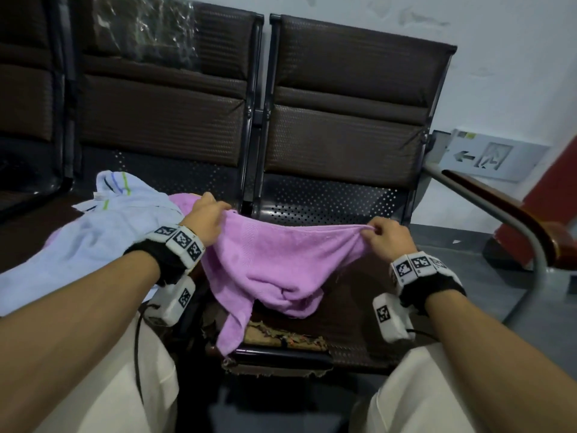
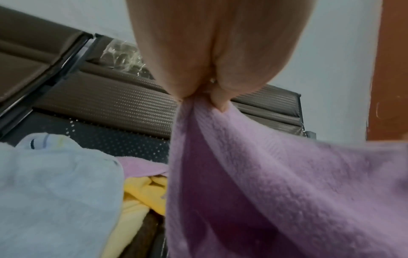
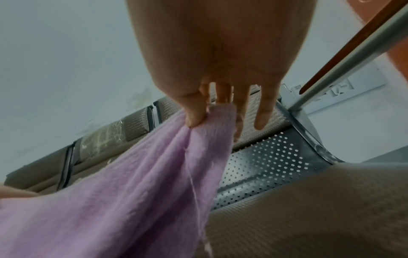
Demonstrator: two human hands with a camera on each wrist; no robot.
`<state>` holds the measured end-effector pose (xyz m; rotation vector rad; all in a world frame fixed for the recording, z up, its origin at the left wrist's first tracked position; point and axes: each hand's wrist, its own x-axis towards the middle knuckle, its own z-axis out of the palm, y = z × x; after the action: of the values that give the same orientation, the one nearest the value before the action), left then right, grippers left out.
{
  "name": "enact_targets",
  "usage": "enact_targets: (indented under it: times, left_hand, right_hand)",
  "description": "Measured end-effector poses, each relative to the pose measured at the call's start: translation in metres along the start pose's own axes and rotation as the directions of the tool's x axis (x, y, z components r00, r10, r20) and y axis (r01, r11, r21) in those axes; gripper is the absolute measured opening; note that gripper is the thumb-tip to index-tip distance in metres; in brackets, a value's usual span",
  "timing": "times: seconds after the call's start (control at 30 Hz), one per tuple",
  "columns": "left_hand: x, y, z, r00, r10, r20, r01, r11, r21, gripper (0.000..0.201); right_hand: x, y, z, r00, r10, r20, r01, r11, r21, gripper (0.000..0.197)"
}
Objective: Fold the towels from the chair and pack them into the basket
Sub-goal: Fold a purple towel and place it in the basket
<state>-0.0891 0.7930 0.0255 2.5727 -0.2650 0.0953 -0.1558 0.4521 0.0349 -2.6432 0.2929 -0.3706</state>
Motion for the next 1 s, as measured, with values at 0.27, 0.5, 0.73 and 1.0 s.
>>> enact_targets:
  times: [0.27,0.5,0.73,1.0]
  left_hand:
    - [-0.014,0.033,-0.039,0.973,0.034,-0.228,-0.017,0.997,0.08,0.027]
    - [-0.035,0.076,-0.087,0.928,0.037,-0.372,-0.091,0.987,-0.129,0.031]
    - [-0.041,0.105,-0.145,0.871,0.068,-0.486,-0.154,0.978,-0.14,0.029]
    - [-0.017,0.069,-0.11,0.938,-0.068,-0.34,0.001,0.981,-0.195,0.031]
  right_hand:
    - [-0.005,-0.051,-0.043,0.885,0.289,-0.365,-0.032,0.82,0.571,0.009]
    - [-0.018,-0.077,-0.095,0.817,0.381,-0.434,0.059,0.692,0.72,0.009]
    - [-0.022,-0.082,-0.154,0.745,0.263,-0.613,0.189,0.798,0.572,0.019]
    - [-0.01,-0.045,-0.105,0.829,0.346,-0.439,-0.033,0.815,0.579,0.024]
